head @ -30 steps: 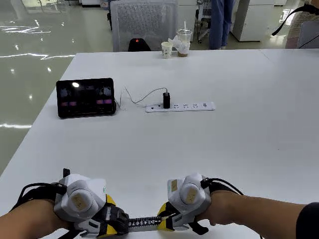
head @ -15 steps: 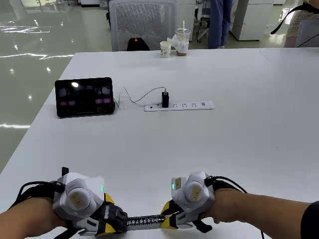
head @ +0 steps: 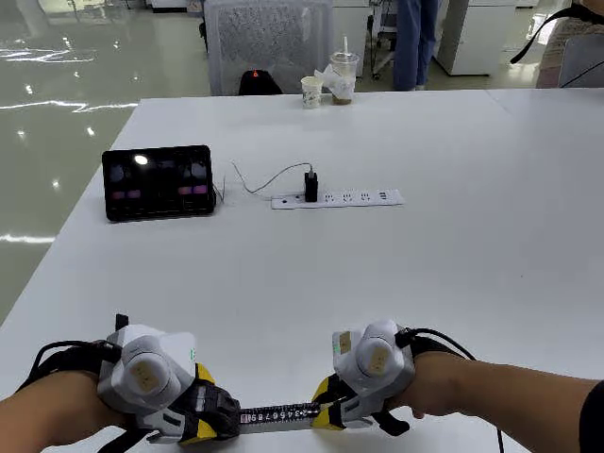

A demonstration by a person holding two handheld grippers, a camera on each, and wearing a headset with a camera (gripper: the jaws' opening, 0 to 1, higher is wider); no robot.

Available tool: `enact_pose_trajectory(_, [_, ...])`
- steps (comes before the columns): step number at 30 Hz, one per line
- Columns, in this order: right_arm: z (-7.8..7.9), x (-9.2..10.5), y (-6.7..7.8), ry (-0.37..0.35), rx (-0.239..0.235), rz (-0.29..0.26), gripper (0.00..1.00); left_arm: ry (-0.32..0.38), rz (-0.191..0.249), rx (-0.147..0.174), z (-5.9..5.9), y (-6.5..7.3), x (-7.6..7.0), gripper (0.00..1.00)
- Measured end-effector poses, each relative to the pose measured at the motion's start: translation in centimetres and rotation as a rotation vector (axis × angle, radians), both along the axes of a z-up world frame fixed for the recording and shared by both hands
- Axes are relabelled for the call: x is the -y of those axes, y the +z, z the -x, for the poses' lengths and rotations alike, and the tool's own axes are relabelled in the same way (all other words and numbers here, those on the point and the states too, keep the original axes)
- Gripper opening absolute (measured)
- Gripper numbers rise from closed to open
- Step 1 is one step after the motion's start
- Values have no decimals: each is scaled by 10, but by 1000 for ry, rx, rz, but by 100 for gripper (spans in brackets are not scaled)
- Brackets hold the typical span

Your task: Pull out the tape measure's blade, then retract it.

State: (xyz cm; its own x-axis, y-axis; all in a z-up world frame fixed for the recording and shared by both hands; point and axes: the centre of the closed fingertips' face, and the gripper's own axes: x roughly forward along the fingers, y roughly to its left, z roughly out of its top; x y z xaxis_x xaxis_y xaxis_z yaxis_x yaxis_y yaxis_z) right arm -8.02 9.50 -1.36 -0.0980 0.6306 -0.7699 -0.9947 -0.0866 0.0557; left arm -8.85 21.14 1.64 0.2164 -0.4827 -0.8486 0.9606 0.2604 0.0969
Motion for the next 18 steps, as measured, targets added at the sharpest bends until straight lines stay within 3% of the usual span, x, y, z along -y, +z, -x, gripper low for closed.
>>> enact_pose_trajectory(18, [0, 15, 0, -17, 0, 6, 10, -5, -1, 5, 3, 3, 2, 30])
